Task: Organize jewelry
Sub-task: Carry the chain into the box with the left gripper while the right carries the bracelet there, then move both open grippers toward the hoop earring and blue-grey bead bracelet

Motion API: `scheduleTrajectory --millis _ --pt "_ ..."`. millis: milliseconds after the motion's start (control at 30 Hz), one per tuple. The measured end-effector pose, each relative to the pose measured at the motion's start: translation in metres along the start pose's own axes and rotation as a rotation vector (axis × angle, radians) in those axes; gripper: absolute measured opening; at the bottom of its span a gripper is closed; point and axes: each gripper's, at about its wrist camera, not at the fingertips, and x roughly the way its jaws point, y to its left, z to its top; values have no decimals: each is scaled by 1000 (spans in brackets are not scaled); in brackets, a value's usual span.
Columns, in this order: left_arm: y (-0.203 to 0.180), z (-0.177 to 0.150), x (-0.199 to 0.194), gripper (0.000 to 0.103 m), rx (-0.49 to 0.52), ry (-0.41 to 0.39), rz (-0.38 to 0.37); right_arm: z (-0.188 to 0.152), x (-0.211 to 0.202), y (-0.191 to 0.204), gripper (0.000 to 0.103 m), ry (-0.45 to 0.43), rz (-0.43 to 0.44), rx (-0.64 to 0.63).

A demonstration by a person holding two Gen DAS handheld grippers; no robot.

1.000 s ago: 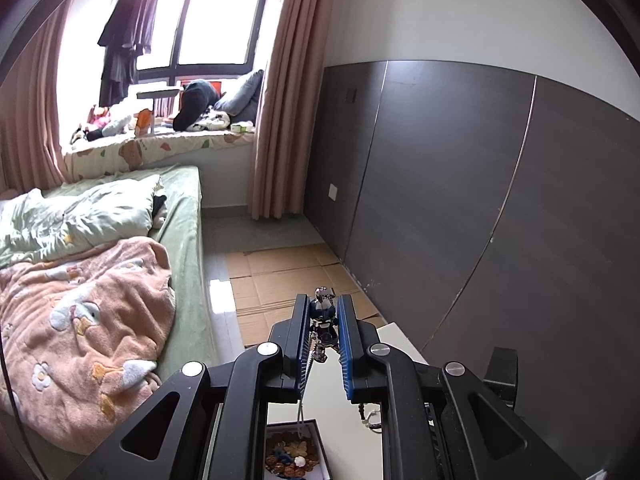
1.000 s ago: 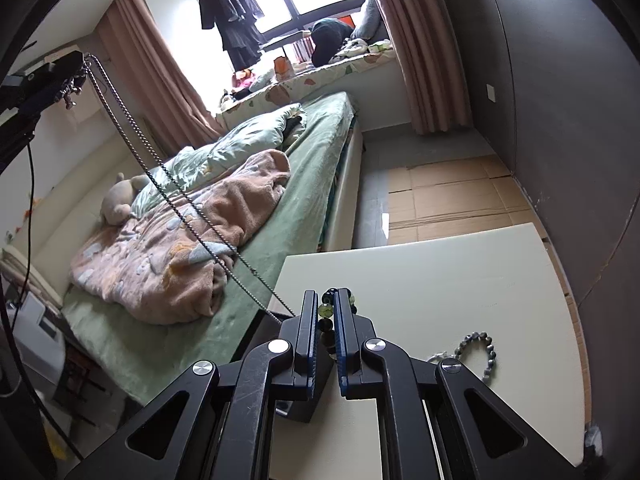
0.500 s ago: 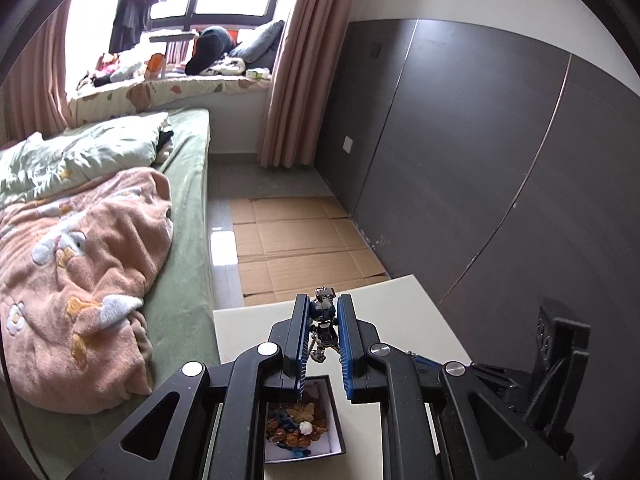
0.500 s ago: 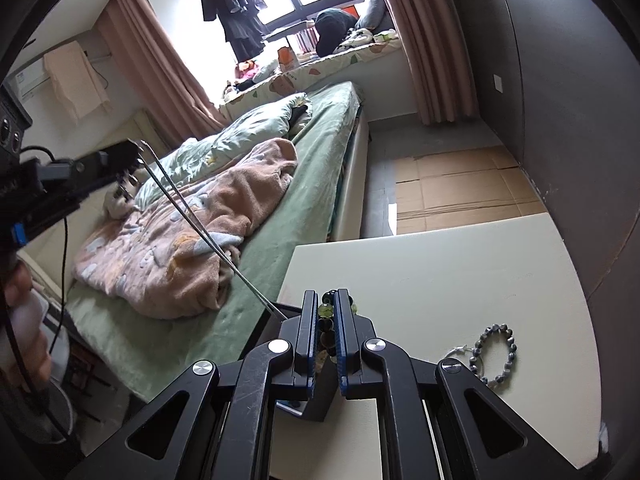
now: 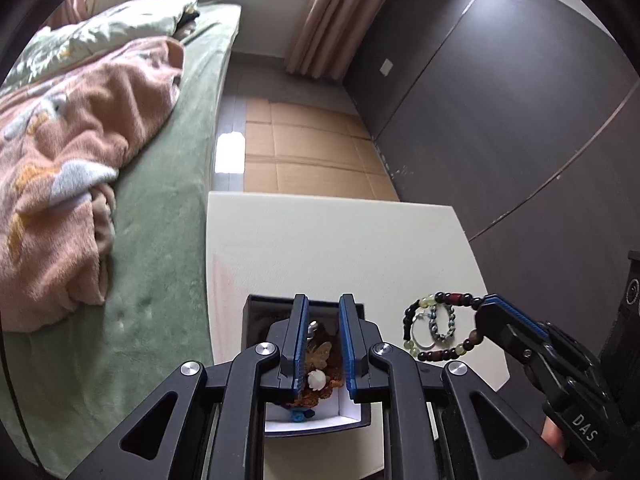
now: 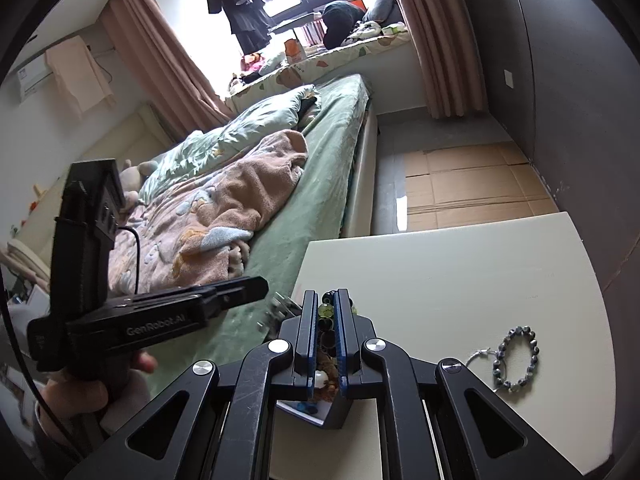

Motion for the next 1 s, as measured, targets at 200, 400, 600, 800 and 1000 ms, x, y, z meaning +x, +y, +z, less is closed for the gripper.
scheduleTrajectory --millis 200,400,600,800,1000 --pt "29 -8 -13 76 -69 -47 16 -3 15 6 9 30 26 -11" --pt "50 -14 -32 76 -95 -79 58 -8 40 13 9 79 68 9" --pt "61 -18 -37 76 -118 -83 73 -15 68 9 31 176 52 58" --pt "43 -19 -34 76 -67 -84 67 -21 49 -18 49 166 42 117" --pt "13 -18 -26 94 -4 -83 28 -21 12 -55 50 122 -25 168"
